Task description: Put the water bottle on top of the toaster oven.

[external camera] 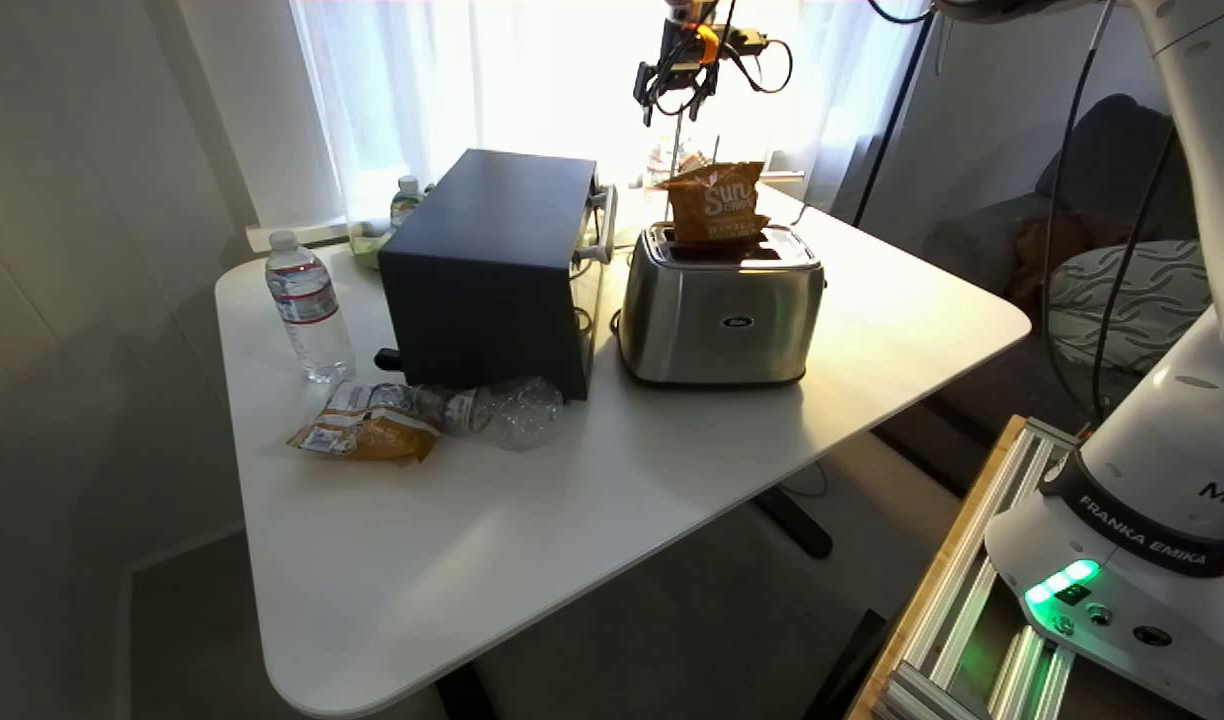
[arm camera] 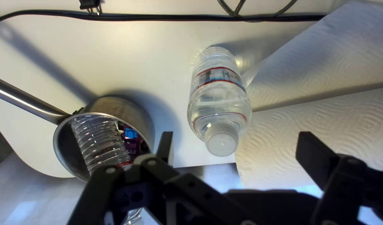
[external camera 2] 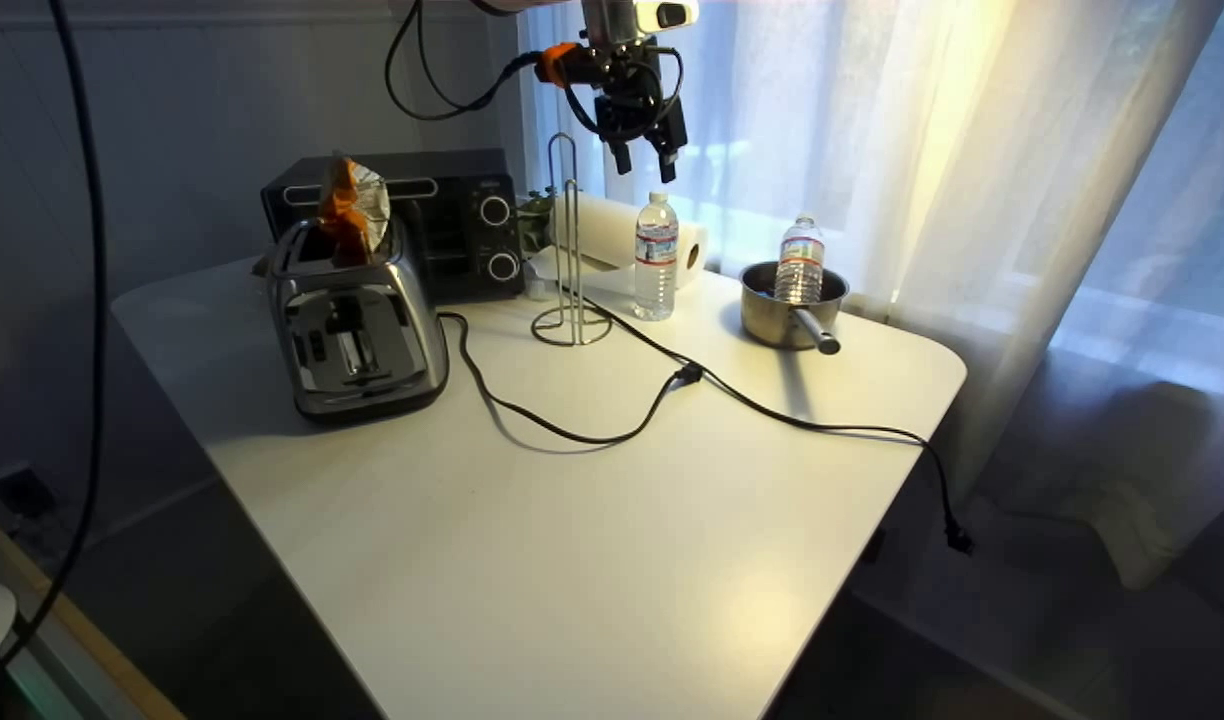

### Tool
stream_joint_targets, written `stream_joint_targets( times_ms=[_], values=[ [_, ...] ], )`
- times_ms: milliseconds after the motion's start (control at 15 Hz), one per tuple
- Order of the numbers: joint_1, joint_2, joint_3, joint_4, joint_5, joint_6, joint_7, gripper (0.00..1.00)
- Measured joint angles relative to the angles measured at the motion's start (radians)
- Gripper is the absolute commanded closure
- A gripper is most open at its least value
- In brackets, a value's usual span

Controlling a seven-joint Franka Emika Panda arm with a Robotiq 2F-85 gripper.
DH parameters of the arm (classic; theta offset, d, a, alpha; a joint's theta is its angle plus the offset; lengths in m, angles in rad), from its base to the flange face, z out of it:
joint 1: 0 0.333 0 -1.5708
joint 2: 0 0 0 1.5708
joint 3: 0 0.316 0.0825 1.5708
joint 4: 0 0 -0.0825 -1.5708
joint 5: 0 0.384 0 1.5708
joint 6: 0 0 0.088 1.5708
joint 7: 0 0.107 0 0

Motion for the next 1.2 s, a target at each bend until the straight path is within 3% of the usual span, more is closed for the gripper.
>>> stream_joint_targets(
  times_ms=[200,267,333,400,467,733,1133,1200],
  values=[
    [-0.005,0.036,0.004,0.047,-0.001,-0.032,0.000,0.00],
    [-0.008,0.046,0.005,0.063,-0.001,-0.047,0.000,0.05],
    [-0.012,0.055,0.006,0.079,-0.001,-0.064,0.000,0.20],
    [-0.016,0.064,0.007,0.096,-0.001,-0.081,0.000,0.25],
    [-0.021,0.072,0.008,0.112,-0.001,-0.098,0.000,0.23],
    [-0.041,0.104,0.022,0.177,0.000,-0.146,-0.001,0.50],
    [-0.046,0.151,0.035,0.252,0.010,-0.147,-0.008,0.32],
    [-0.046,0.159,0.036,0.263,0.010,-0.147,-0.008,0.33]
  ],
)
